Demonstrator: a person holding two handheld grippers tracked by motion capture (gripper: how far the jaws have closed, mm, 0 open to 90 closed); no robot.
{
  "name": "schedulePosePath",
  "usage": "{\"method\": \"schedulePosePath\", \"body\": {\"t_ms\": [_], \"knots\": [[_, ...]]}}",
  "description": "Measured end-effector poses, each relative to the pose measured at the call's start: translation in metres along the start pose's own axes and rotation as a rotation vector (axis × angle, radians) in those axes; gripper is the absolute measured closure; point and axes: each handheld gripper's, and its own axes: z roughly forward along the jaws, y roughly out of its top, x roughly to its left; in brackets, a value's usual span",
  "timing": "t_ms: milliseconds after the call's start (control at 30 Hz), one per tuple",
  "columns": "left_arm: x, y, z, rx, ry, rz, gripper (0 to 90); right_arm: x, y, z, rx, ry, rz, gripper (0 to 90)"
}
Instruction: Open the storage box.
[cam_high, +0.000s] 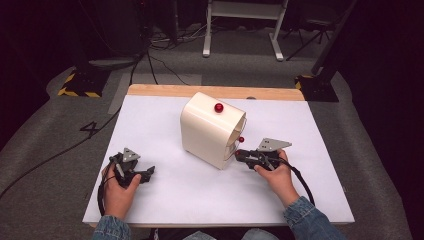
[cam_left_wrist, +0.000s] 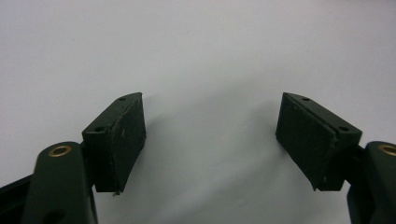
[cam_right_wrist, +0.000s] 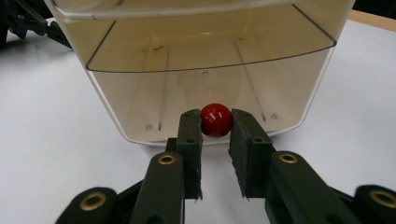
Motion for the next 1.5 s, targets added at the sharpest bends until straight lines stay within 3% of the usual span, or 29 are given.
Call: {"method": "schedulePosePath", "body": {"t_ms": [467, 1167, 1500], "knots": [[0.0, 0.0, 0.0, 0.0, 0.0, 0.0, 24.4, 0.002, -0.002, -0.029, -0.009, -0.01, -0.014, 74.5], [0.0, 0.0, 0.0, 0.0, 0.001, 0.0, 24.4, 0.005, -0.028, -0.09, -0.004, -0.021, 0.007, 74.4], [0.0, 0.0, 0.0, 0.0, 0.001, 0.0, 24.4, 0.004, -0.044, -0.099, 0.028, -0.023, 0.029, 74.4]]}}
